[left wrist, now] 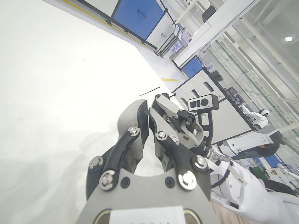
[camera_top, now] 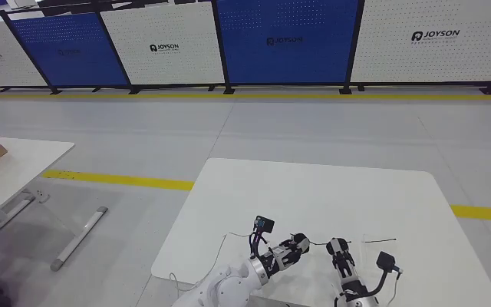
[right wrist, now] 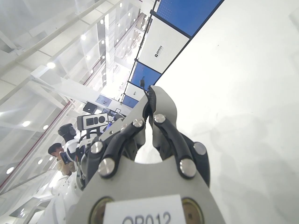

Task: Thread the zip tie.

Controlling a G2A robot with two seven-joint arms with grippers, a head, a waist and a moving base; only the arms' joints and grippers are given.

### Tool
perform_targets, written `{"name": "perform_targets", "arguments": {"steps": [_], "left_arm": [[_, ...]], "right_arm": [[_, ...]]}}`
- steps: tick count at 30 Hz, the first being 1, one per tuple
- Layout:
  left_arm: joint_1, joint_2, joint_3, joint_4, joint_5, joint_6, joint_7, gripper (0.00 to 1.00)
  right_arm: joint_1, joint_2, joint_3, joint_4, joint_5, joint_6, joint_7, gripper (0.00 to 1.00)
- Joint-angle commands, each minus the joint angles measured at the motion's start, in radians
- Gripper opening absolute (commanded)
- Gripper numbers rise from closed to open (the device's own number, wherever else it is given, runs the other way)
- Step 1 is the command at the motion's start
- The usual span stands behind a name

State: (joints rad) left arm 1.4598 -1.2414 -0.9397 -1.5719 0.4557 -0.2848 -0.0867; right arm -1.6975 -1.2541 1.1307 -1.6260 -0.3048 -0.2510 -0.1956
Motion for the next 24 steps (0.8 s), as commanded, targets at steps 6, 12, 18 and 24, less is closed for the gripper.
{"name": "perform_targets", "arguments": {"steps": [6,12,18,24], "left_arm": [[0.0,0.0,0.0,0.0,0.0,0.0,0.0,0.0],[0.0,0.0,0.0,0.0,0.0,0.0,0.0,0.0],[-0.004,0.0,-0.001,0.005,-0.072,-0.012,-0.037,0.0],[-0.008,0.004,-0.008,0.009,-0.159,-0.048,-0.099,0.0]], "right_arm": [[0.0,-0.005,0.001,0.005,-0.006,-0.012,-0.005,0.0],[-0.001,-0.007,0.004,0.006,-0.024,-0.023,-0.012,0.0],[-0.001,-0.011,0.002,0.007,-0.037,-0.027,-0.015,0.0],[-0.001,-0.013,0.003,0.006,-0.046,-0.036,-0.005,0.0]]}}
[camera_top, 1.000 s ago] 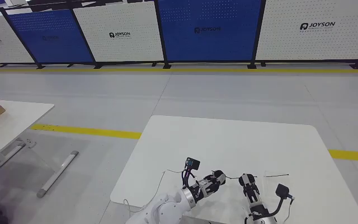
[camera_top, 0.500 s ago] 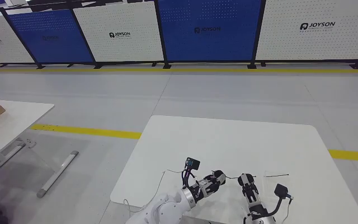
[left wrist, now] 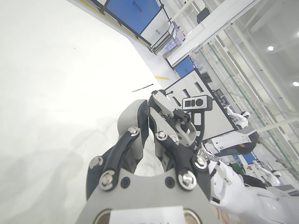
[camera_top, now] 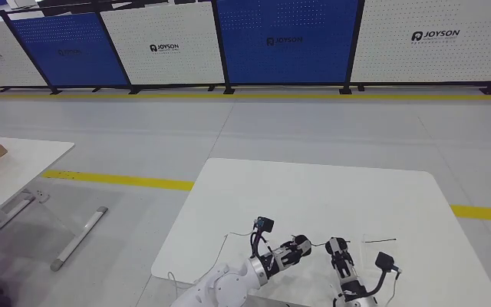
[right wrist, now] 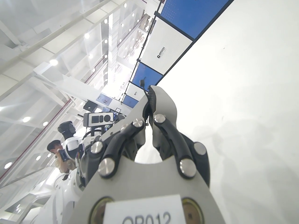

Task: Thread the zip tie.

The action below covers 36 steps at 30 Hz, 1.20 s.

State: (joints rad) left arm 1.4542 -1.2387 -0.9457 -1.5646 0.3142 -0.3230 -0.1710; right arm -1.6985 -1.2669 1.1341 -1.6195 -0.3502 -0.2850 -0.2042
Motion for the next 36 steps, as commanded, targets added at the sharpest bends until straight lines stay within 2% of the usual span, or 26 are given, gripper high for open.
{"name": "perform_targets", "arguments": {"steps": [1,16,22,30,36], "left_arm": [[-0.004,0.002,-0.006,0.003,-0.018,-0.011,-0.017,0.0],[-0.002,0.002,-0.006,0.002,-0.017,0.003,-0.004,0.0],[-0.009,0.0,0.004,0.009,-0.075,-0.014,-0.015,0.0],[-0.014,0.005,0.001,-0.014,-0.189,-0.017,-0.079,0.0],[-0.018,0.009,0.001,-0.018,-0.231,-0.017,-0.113,0.0]], "right_arm": [[0.0,-0.001,0.0,0.0,-0.002,-0.003,0.007,0.0],[0.001,-0.003,0.002,-0.004,0.008,-0.011,0.013,0.0],[0.003,-0.005,0.003,0.005,0.001,-0.047,0.008,0.0],[0.012,-0.007,0.0,-0.001,0.012,-0.055,0.035,0.0],[0.011,-0.005,0.001,-0.012,0.036,-0.055,0.032,0.0]]}}
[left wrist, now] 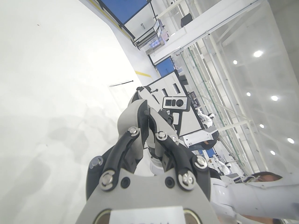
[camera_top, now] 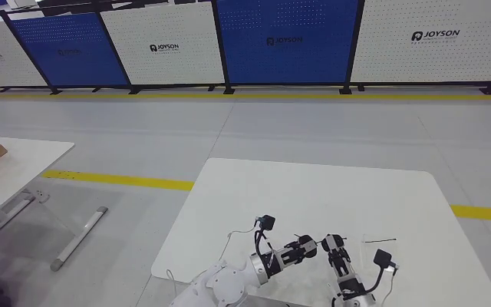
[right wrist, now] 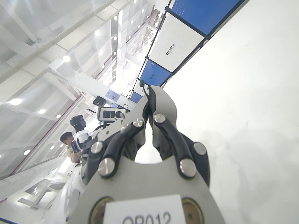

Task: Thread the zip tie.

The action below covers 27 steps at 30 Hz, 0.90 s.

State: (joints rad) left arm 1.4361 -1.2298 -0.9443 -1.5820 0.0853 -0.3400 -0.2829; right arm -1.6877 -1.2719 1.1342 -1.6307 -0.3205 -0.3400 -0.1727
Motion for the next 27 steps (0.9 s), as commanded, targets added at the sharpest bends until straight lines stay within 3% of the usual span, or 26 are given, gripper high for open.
{"name": "perform_targets", "arguments": {"steps": [1,8,21,27], "left_arm": [[-0.001,0.001,-0.001,-0.001,-0.006,0.0,-0.002,0.0],[0.003,0.005,-0.004,-0.004,-0.032,0.0,0.012,0.0],[-0.008,0.005,-0.009,0.046,-0.096,0.0,0.026,0.0],[-0.016,0.003,0.001,0.05,-0.109,0.0,0.028,0.0]], "right_arm": [[0.0,0.001,0.001,-0.004,0.015,0.0,0.002,0.0],[-0.001,0.007,0.007,-0.01,0.044,0.0,0.003,0.0],[-0.003,0.02,0.01,-0.016,0.071,0.0,0.01,0.0],[0.002,0.025,0.002,-0.003,0.052,0.0,0.009,0.0]]}}
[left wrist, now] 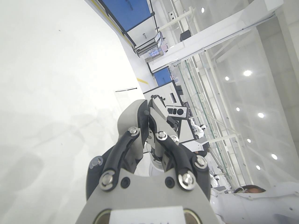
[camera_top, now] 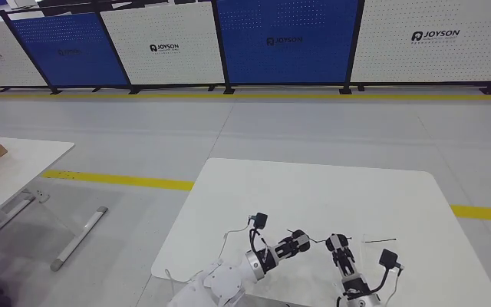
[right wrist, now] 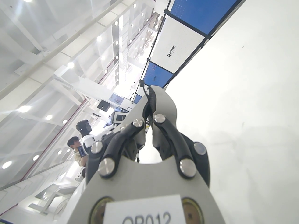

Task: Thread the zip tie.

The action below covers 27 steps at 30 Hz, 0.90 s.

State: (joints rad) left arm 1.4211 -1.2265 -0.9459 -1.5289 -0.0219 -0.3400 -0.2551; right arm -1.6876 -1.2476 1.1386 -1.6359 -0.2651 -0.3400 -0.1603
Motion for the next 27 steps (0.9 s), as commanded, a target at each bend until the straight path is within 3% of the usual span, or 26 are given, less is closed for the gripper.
{"name": "perform_targets", "arguments": {"steps": [1,27], "left_arm": [[-0.002,-0.001,0.005,-0.005,-0.004,0.0,0.0,0.0],[-0.004,0.002,0.018,-0.014,0.039,0.001,0.021,0.0]], "right_arm": [[0.003,0.001,-0.005,0.004,-0.005,0.0,-0.006,0.0],[0.002,0.019,-0.014,0.008,0.024,0.0,-0.023,0.0]]}}
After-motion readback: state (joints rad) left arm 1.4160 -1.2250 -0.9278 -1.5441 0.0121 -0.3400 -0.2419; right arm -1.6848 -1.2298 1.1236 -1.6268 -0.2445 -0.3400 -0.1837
